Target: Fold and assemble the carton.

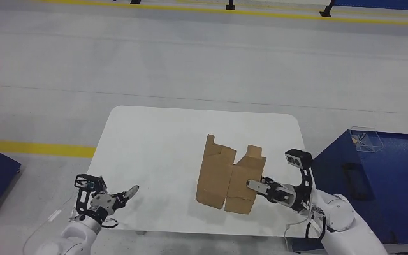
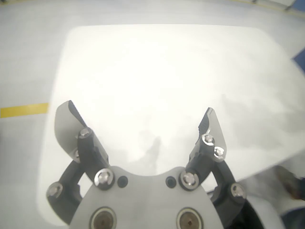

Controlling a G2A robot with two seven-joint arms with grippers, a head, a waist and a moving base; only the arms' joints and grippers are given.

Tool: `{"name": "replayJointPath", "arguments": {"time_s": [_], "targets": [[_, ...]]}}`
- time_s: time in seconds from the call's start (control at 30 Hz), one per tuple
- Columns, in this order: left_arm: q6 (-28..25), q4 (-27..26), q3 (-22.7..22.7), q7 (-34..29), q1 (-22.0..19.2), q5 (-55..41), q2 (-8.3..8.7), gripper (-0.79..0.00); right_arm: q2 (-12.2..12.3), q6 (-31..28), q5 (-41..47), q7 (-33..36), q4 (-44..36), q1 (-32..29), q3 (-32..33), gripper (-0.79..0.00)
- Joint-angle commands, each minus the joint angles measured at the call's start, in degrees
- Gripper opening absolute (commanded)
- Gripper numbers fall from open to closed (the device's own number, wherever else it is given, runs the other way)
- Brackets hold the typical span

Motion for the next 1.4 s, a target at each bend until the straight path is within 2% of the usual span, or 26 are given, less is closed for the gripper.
{"name": "replayJointPath", "arguments": {"time_s": [0.0,0.07,0.23,0.5,0.63,0.73,0.87,0.9,1.1,1.13,1.17,1.37], "targets": [[-0.49,1.18,0.4,-14.22,-2.94,-23.9,0.05,0.0,-0.27,0.86,-1.18,0.19,1.26,0.95,-1.88,-0.785],[-1.28,3.23,0.26,-24.82,-6.92,-35.61,0.45,0.0,-0.64,1.8,-1.23,1.12,2.68,1.99,-4.39,-0.785],[-6.63,8.78,4.21,-39.95,-12.97,-49.98,0.94,0.0,-1.57,2.4,-1.49,5.7,7.13,5.6,-10.26,-0.785],[-13.51,12.49,10.09,-50.91,-16.26,-61.17,1.23,0.0,-3.04,1.62,-0.66,8.2,12.1,9.5,-16.3,-0.785],[-14.87,12.7,11.89,-50.95,-16.66,-60.09,1.35,-0.043,-3.5,1.39,-0.97,8.78,13.18,10.3,-17.98,-0.785],[-14.62,12.16,13.04,-50.06,-16.64,-58.69,1.44,-0.394,-3.84,1.52,-1.56,8.9,13.55,10.77,-19.49,-0.785],[-13.0,12.66,14.46,-51.96,-17.02,-61.58,1.67,-0.656,-4.12,1.07,-2.24,8.46,13.8,11.26,-20.38,-0.785],[-12.29,13.28,14.49,-52.89,-17.54,-63.27,1.75,-0.785,-4.16,1.06,-2.23,8.44,13.95,11.44,-20.45,-0.785],[-10.23,15.66,15.09,-56.77,-19.67,-68.43,2.22,-0.785,-4.29,1.21,-3.18,8.16,13.72,11.32,-20.81,-0.785],[-10.23,15.66,15.09,-56.77,-19.67,-68.43,2.22,-0.785,-4.29,1.21,-3.18,8.16,13.72,11.32,-20.81,-0.751],[-10.23,15.66,15.09,-56.77,-19.67,-68.43,2.22,-0.785,-4.29,1.21,-3.18,8.16,13.72,11.32,-20.81,0.0],[-10.23,15.66,15.09,-56.77,-19.67,-68.43,2.22,-0.785,-4.29,1.21,-3.18,8.16,13.72,11.32,-20.81,0.0]]}}
